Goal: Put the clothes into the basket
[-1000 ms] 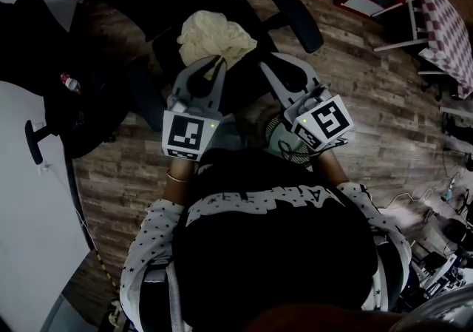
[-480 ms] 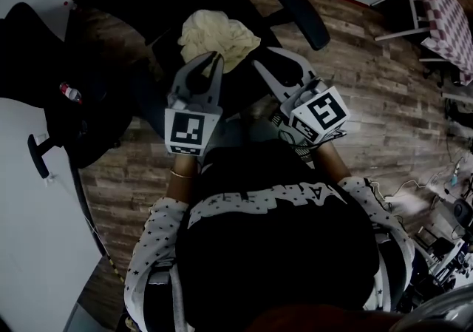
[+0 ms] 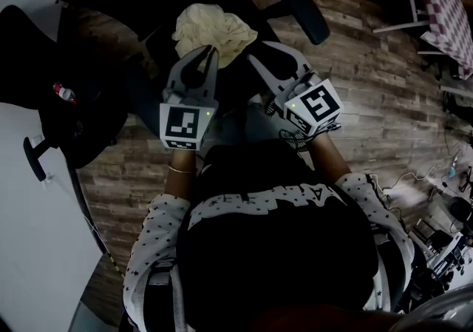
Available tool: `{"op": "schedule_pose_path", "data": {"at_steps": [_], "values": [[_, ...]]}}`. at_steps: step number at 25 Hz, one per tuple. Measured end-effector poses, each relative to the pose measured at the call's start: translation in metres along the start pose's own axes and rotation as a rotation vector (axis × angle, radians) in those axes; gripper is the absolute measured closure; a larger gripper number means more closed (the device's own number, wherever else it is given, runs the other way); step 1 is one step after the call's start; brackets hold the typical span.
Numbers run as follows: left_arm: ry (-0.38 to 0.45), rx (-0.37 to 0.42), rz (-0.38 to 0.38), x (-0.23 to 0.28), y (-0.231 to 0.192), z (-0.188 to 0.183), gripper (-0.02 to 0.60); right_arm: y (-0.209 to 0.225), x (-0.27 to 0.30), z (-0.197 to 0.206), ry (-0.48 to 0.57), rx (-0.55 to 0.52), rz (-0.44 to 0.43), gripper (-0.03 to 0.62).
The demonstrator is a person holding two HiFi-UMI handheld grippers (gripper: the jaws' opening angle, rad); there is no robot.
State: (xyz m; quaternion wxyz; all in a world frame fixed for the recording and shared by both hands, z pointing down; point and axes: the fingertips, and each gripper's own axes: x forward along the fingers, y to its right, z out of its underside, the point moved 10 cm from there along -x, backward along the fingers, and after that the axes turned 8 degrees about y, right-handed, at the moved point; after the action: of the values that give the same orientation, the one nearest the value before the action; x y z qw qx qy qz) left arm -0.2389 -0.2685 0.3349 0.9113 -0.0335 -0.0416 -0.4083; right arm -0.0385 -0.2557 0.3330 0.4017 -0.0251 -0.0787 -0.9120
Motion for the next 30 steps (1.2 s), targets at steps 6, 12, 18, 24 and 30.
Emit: {"op": "schedule_pose_path", "data": {"at_steps": [6, 12, 18, 24, 30], "values": [[-0.01, -0.01, -0.009, 0.01, -0.004, 0.018, 0.568, 0.012, 0.011, 0.019, -0.013, -0.001, -0.004, 0.507], [-0.007, -0.037, -0.065, 0.021, -0.014, 0.042, 0.568, 0.026, 0.026, 0.041, -0.026, 0.007, -0.008, 0.502], [-0.01, -0.054, -0.092, 0.032, -0.018, 0.067, 0.568, 0.04, 0.04, 0.065, -0.046, -0.009, -0.015, 0.497], [-0.01, -0.043, -0.131, 0.043, -0.024, 0.087, 0.568, 0.05, 0.051, 0.086, -0.067, -0.013, -0.025, 0.493], [-0.018, -0.069, -0.166, 0.047, -0.029, 0.105, 0.568, 0.058, 0.06, 0.103, -0.077, -0.022, -0.031, 0.491]]}}
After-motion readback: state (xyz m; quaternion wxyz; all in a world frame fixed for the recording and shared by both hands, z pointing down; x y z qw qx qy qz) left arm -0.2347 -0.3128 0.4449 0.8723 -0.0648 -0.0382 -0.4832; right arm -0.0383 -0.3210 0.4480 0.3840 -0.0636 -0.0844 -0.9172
